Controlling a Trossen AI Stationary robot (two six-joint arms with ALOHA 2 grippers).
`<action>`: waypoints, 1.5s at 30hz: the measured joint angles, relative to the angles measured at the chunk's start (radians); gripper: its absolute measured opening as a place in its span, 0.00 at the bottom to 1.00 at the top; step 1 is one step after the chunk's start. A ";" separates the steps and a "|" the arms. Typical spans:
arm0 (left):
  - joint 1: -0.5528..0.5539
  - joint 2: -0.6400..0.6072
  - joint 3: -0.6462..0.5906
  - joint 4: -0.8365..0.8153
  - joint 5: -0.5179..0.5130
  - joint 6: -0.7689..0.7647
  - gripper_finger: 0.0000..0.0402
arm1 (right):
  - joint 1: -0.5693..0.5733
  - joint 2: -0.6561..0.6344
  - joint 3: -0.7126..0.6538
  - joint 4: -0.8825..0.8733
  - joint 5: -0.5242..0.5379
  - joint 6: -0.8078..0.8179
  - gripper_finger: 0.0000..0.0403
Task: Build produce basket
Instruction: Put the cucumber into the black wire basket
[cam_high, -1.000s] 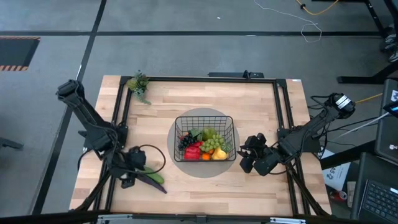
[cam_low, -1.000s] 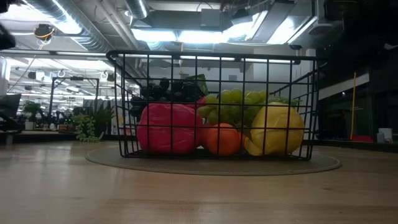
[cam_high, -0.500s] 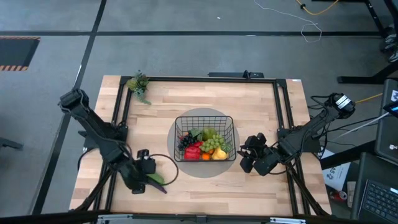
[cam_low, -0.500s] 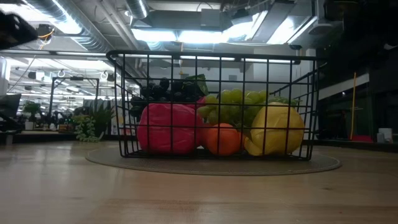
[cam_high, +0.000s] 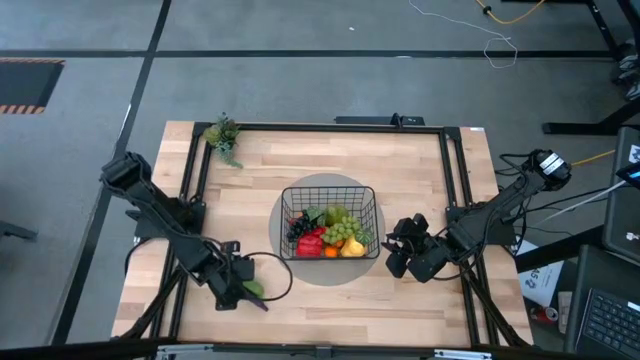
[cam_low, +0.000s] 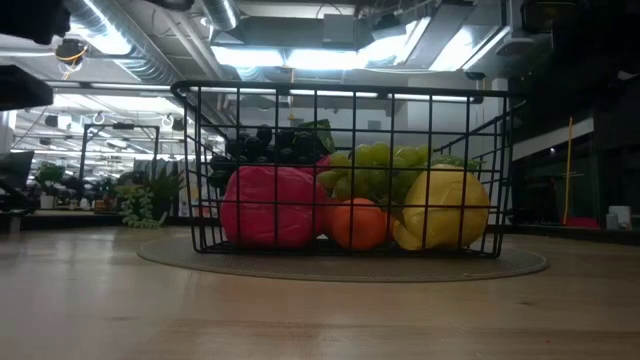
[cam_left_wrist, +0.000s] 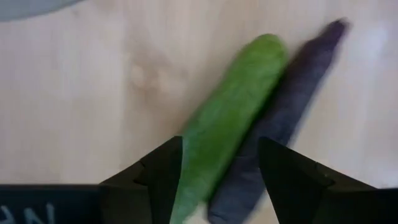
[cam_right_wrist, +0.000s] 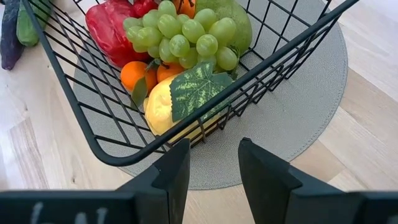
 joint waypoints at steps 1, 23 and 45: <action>0.000 0.007 0.000 -0.010 -0.018 0.015 0.51 | 0.000 0.000 0.000 0.000 0.000 0.000 0.34; 0.010 0.134 0.000 -0.010 -0.044 0.041 0.54 | 0.000 0.000 0.000 0.000 0.000 0.001 0.34; 0.009 0.133 0.000 0.045 -0.047 0.112 0.25 | 0.000 0.000 0.000 0.000 0.001 0.000 0.34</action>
